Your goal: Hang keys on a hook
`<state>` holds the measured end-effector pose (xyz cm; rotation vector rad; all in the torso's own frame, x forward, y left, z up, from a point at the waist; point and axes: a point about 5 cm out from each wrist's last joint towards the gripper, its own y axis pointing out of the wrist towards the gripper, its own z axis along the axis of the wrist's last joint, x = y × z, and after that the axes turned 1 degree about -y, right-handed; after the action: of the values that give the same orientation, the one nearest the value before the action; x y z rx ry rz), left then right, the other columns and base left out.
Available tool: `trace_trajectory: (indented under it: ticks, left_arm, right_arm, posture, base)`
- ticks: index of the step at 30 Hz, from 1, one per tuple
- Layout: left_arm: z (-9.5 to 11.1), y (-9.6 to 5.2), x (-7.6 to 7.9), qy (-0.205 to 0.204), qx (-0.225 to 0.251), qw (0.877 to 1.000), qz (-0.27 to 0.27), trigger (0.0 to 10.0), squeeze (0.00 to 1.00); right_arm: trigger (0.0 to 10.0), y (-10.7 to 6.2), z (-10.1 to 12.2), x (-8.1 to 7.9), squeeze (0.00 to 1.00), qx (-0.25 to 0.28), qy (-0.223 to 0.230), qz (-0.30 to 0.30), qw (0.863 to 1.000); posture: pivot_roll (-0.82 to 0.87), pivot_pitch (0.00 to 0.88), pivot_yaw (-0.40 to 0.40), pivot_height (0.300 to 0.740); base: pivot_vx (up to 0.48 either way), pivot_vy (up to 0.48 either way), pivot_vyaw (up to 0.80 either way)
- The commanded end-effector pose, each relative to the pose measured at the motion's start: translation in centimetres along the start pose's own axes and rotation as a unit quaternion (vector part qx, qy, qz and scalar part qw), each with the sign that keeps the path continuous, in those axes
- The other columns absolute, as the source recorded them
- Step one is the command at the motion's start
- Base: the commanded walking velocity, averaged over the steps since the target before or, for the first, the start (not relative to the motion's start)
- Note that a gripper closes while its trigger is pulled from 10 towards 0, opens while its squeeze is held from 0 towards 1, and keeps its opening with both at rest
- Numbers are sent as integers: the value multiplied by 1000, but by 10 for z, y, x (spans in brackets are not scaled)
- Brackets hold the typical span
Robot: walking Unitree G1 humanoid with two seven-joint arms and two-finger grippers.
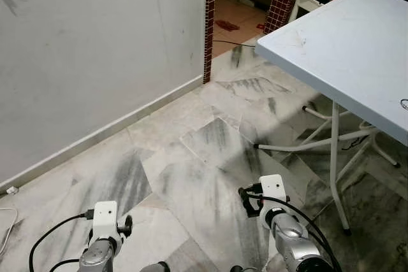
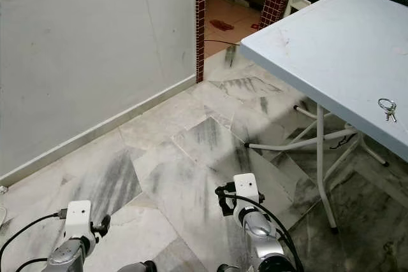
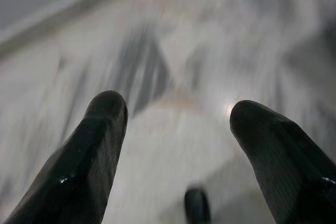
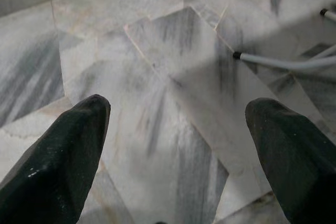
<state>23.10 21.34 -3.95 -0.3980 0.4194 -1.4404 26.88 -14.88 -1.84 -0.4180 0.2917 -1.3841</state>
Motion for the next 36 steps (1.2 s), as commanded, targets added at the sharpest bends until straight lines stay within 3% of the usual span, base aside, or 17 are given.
trace_trajectory:
  ticks: [1,2,4,7,12,17,23,27,31,36]
  left_arm:
    - [17,2,10,5,58,998,-32,10000,0]
    - [39,0,23,8,127,990,-67,10000,0]
    - [63,-14,38,21,193,976,-103,10000,0]
    - [86,-34,45,64,259,956,-120,10000,0]
    - [108,-56,42,78,308,941,-121,10000,0]
    - [112,-64,45,78,298,943,-124,10000,0]
    - [151,-84,58,76,347,927,-121,10000,0]
    - [152,-84,59,70,343,929,-123,10000,0]
    - [146,-79,59,67,320,938,-118,10000,0]
    - [154,-71,63,64,309,939,-135,10000,0]
  right_arm:
    - [10000,1,8,5,0,22,6,-4,1000]
    - [10000,1,13,8,0,37,5,-7,999]
    - [10000,0,21,10,0,60,0,-8,998]
    - [10000,-3,42,11,0,119,-11,-8,993]
    - [10000,-20,89,9,0,228,-40,-1,973]
    - [10000,-29,104,9,0,253,-36,-7,967]
    - [10000,-49,124,6,0,279,-32,-7,960]
    - [10000,-53,125,6,0,285,-35,-17,958]
    - [10000,-58,125,8,0,277,-24,-48,959]
    - [10000,-60,131,14,0,268,-26,-74,960]
  posture:
    - [8,123,-22,740]
    - [13,126,-23,740]
    - [16,132,-25,740]
    - [21,138,-24,740]
    - [15,151,-16,740]
    - [6,152,-14,740]
    - [-1,157,-15,740]
    - [-2,159,-17,740]
    - [-22,168,-6,740]
    - [-39,166,15,740]
  base:
    - [0,0,0]
    - [0,0,0]
    - [0,0,0]
    - [0,0,0]
    - [0,0,0]
    - [0,0,0]
    - [0,0,0]
    - [0,0,0]
    - [0,0,0]
    - [0,0,-733]
